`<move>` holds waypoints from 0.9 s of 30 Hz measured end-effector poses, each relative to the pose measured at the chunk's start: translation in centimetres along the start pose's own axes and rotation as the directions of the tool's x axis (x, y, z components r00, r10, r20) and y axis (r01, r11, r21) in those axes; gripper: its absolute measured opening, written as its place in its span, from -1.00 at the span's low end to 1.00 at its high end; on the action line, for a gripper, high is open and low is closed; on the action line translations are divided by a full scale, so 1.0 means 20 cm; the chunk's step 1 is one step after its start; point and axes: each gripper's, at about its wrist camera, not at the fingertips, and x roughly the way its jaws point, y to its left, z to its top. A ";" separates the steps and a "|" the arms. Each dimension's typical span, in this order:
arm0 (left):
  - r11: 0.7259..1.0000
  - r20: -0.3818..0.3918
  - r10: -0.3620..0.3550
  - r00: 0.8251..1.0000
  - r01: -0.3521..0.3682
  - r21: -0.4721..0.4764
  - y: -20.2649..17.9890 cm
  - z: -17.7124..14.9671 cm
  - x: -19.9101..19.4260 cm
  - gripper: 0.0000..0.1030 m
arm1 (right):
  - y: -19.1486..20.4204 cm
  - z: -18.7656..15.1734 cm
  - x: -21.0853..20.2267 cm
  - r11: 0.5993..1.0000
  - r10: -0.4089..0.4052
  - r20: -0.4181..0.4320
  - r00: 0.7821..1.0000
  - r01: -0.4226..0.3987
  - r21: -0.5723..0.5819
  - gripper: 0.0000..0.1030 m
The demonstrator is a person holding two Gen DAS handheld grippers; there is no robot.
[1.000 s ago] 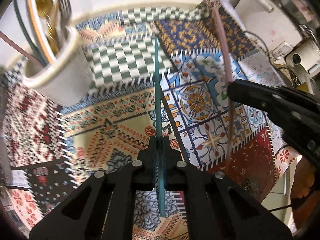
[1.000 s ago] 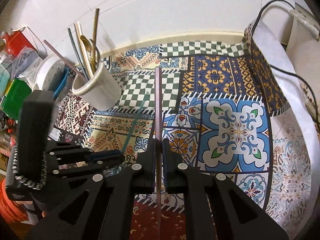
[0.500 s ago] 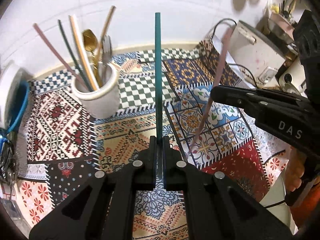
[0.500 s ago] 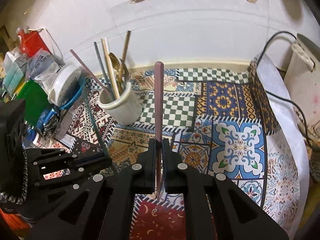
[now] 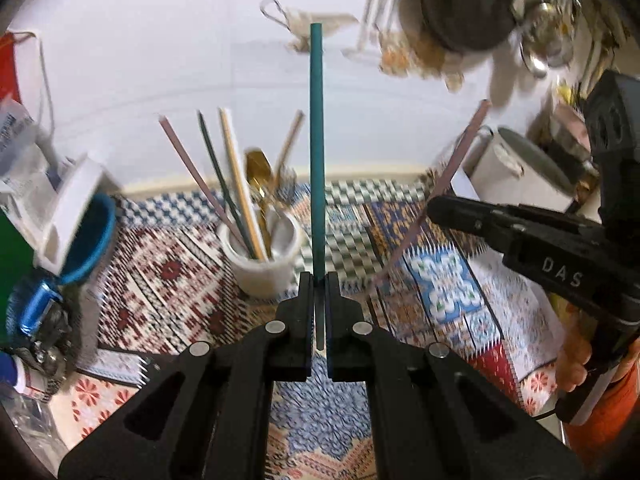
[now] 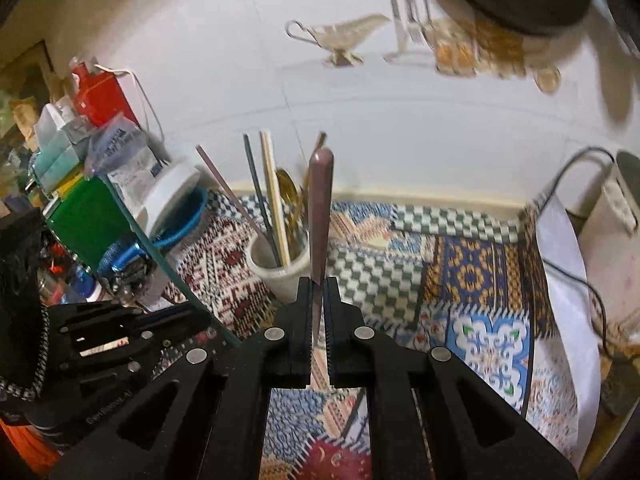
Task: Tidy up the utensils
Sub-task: 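Lift the teal chopstick over the white cup while the right tool lifts the pink chopstick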
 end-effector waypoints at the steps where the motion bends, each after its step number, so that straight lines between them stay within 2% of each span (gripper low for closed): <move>1: 1.000 0.014 0.005 1.000 -0.005 -0.008 0.02 0.03 -0.02 -0.95 | 0.01 0.03 0.00 1.000 0.006 0.009 1.000 -0.006 -0.008 -0.92; 11: 0.996 0.142 0.069 0.987 -0.060 -0.066 0.21 0.27 -0.13 -0.95 | 0.13 0.30 0.01 0.993 0.072 0.111 0.991 -0.061 -0.100 -0.94; 16: 0.993 0.161 0.083 0.983 -0.069 -0.095 0.28 0.35 -0.11 -0.95 | 0.13 0.35 0.13 0.992 0.073 0.095 0.993 -0.063 -0.107 -0.94; 20: 0.992 0.130 0.089 0.988 -0.075 -0.103 0.32 0.38 0.00 -0.95 | 0.04 0.28 0.33 0.996 0.021 0.002 1.000 -0.021 -0.092 -0.93; 22: 0.992 0.100 0.094 0.991 -0.084 -0.098 0.33 0.37 0.08 -0.95 | -0.03 0.20 0.47 0.996 -0.015 -0.088 0.996 0.008 -0.085 -0.88; 24: 0.992 0.068 0.099 0.993 -0.093 -0.091 0.33 0.35 0.16 -0.95 | -0.09 0.09 0.61 0.998 -0.017 -0.188 0.982 0.005 -0.065 -0.80; 27: 0.991 0.017 0.110 0.994 -0.108 -0.084 0.34 0.31 0.29 -0.95 | -0.14 -0.05 0.77 0.999 -0.003 -0.307 0.952 -0.010 -0.043 -0.52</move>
